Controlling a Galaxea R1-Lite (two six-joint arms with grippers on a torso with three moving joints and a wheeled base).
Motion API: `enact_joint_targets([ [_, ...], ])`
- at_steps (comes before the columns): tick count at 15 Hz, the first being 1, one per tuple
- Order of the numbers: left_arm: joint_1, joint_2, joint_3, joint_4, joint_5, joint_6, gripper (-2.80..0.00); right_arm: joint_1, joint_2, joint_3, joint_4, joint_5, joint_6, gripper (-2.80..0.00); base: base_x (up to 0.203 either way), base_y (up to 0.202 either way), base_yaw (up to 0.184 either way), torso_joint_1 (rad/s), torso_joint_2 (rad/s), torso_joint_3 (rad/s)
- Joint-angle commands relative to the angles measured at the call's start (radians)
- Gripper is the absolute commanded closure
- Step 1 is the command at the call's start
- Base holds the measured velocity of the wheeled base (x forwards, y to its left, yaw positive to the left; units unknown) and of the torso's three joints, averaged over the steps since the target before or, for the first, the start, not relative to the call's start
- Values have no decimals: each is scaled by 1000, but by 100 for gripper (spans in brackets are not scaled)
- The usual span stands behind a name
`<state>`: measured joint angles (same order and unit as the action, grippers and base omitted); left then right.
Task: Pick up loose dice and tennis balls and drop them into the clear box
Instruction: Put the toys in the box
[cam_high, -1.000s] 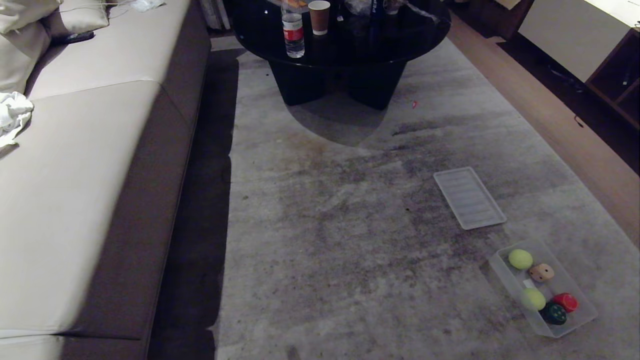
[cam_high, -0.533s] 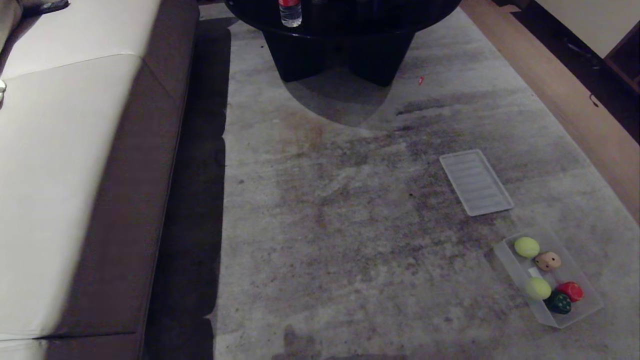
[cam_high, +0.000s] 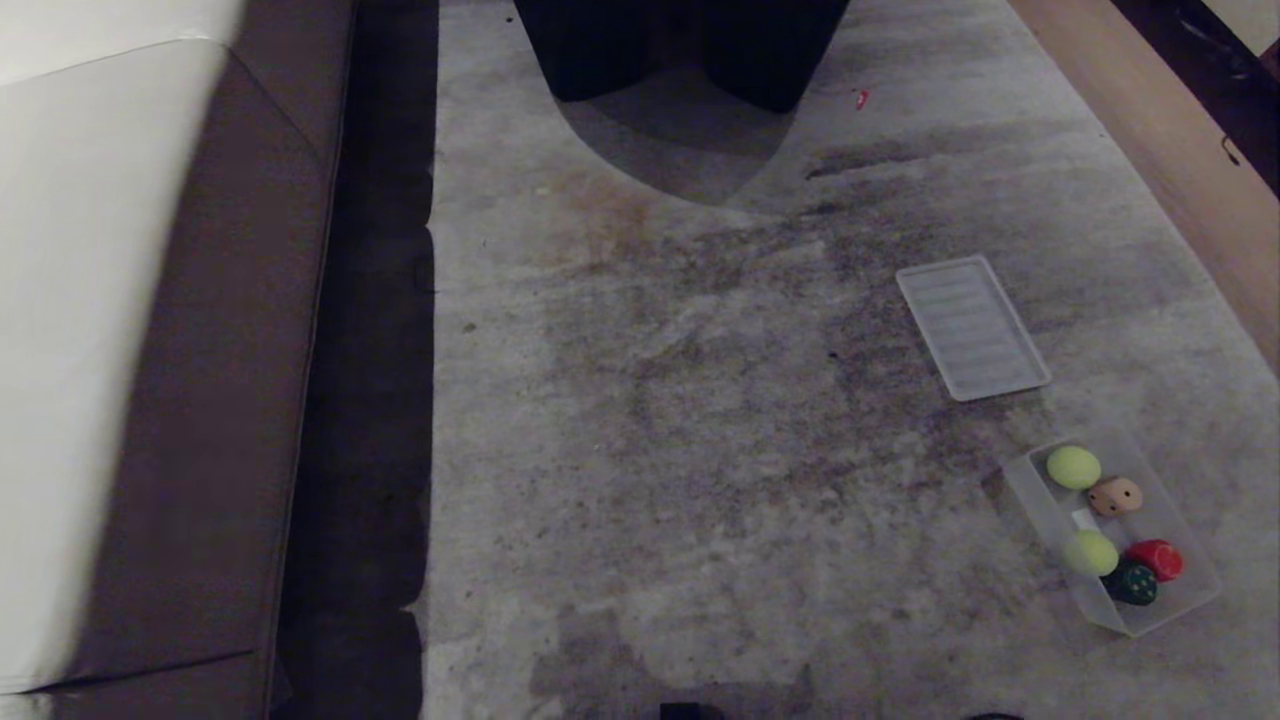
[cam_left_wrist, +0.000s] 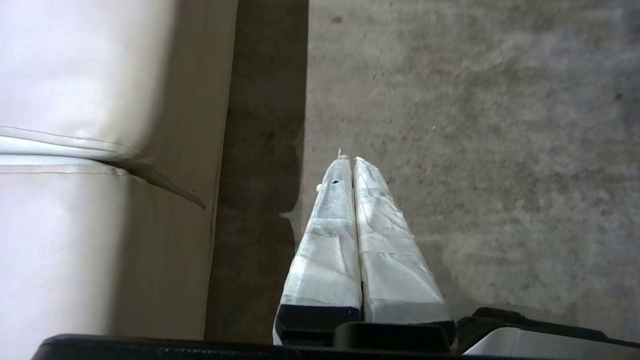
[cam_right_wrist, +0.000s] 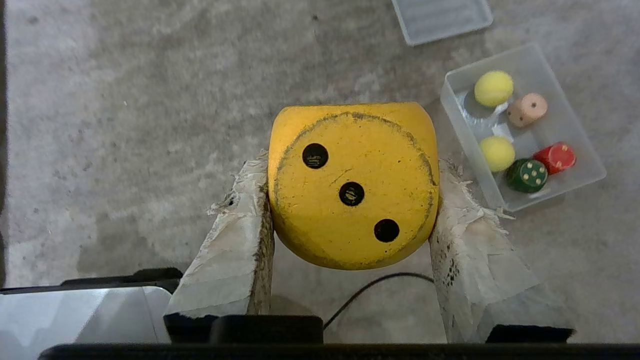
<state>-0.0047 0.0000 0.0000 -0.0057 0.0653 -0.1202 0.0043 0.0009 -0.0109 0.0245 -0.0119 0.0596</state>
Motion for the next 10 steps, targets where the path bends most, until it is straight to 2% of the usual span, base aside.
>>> enact_joint_targets([
  [1,0,2,2,0,1,-1,0,0,-1,0,0,0,0,0,0,0,0,5,2,-193],
  [10,0,2,2,0,1,-1,0,0,-1,0,0,0,-1,0,0,0,0,4,6,-198],
])
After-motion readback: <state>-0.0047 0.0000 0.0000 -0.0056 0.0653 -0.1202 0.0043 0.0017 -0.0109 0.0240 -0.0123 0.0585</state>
